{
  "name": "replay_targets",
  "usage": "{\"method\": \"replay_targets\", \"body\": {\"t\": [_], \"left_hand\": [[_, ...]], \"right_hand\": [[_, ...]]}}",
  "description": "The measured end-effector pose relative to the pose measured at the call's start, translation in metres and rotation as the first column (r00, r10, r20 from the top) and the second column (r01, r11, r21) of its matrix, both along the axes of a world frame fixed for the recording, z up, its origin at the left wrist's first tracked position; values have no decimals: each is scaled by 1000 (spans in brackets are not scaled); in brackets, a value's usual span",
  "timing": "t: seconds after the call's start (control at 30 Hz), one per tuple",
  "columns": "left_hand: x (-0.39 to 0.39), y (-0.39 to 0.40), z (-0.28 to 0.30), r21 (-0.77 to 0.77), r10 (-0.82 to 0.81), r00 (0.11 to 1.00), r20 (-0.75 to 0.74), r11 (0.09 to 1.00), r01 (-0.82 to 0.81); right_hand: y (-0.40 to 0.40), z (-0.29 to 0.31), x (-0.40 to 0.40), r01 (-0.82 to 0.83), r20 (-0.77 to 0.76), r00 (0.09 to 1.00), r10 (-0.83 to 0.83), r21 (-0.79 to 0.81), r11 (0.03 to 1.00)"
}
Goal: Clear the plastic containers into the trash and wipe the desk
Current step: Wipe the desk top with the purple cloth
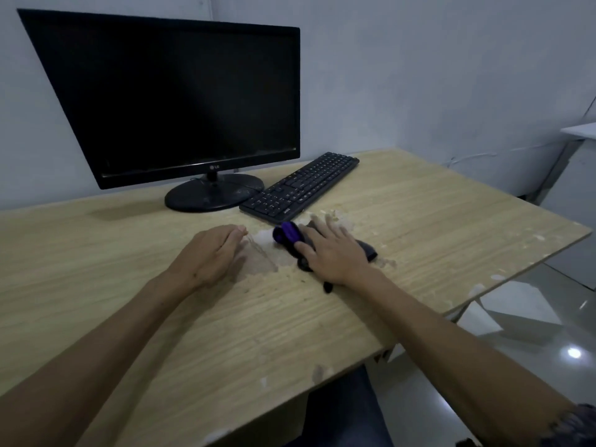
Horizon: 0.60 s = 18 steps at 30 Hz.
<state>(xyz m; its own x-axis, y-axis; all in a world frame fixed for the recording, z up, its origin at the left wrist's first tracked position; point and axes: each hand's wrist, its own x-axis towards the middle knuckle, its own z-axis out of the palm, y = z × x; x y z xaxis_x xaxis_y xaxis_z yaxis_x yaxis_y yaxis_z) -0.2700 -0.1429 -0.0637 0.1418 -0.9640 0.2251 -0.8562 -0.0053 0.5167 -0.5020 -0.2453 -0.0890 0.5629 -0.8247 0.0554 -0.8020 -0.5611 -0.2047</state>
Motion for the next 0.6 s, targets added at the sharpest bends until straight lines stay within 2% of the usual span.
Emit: {"method": "replay_targets", "body": {"t": [0.1, 0.23, 0.4, 0.5, 0.6], "left_hand": [[11, 0, -3, 41, -3, 1000, 31, 999, 2], [21, -5, -5, -25, 62, 997, -53, 998, -64], [32, -14, 0, -70, 116, 972, -202, 989, -133], [36, -20, 5, -73, 136, 957, -256, 985, -159], [35, -23, 8, -65, 154, 957, -247, 982, -175]], "right_hand": [[3, 0, 3, 77, -1, 997, -77, 21, 997], [41, 0, 24, -89, 47, 995, 88, 3, 996], [66, 1, 72, -341, 65, 937, 343, -41, 939], [50, 2, 96, -386, 86, 918, 388, -39, 922], [28, -1, 124, -354, 102, 929, 354, -18, 935]]}}
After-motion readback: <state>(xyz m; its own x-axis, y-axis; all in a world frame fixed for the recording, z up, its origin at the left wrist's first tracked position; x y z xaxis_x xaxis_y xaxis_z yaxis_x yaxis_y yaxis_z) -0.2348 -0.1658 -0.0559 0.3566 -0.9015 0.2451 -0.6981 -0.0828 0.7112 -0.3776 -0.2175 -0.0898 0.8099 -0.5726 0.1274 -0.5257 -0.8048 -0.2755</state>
